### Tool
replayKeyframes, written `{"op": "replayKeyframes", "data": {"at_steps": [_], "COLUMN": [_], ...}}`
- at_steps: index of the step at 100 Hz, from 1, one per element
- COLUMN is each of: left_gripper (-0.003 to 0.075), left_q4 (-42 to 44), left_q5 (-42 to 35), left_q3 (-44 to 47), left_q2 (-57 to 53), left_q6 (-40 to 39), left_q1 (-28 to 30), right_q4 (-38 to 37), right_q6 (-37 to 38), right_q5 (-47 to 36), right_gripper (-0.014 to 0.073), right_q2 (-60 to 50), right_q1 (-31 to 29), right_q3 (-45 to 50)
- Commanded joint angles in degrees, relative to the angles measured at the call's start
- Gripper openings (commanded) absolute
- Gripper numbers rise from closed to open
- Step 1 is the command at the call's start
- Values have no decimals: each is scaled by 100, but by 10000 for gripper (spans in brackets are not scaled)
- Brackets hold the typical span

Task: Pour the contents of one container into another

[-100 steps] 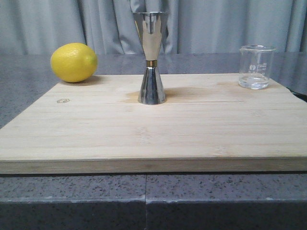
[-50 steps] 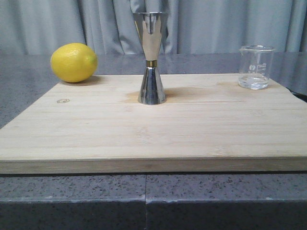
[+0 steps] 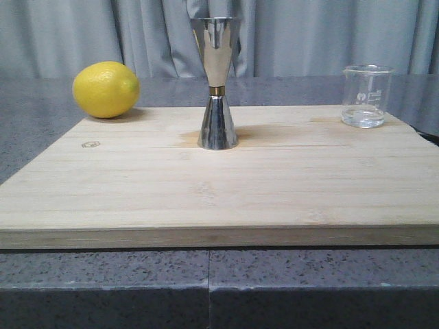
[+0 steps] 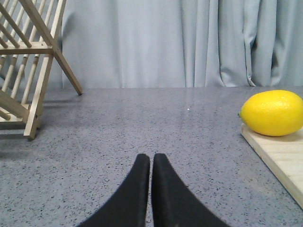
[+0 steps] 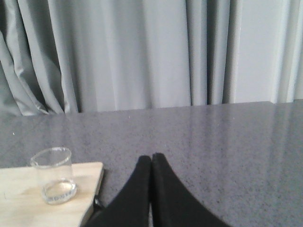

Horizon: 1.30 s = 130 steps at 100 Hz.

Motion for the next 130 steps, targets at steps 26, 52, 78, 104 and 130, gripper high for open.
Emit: {"op": "replayKeyframes", "data": {"at_steps": [26, 52, 78, 104, 130], "left_gripper": [-19, -19, -19, -19, -19], "left_q4": [-46, -46, -46, -46, -46], "left_q5": [-475, -475, -475, -475, -475], "left_q3": [151, 151, 151, 151, 151], "left_q2": [-126, -126, -126, -126, -126], "left_q6": [16, 16, 16, 16, 16], "left_q1": [-6, -6, -6, -6, -6], "right_q4": [740, 864, 864, 864, 864], "right_q6": [-696, -859, -859, -859, -859], "right_q5": [-880, -485, -485, -485, -485], "right_gripper": [-72, -72, -72, -72, -72], "right_q2": [-862, -1150, -1150, -1150, -1150], "right_q1": [12, 12, 12, 12, 12], "right_q3": [1151, 1214, 1214, 1214, 1214]}}
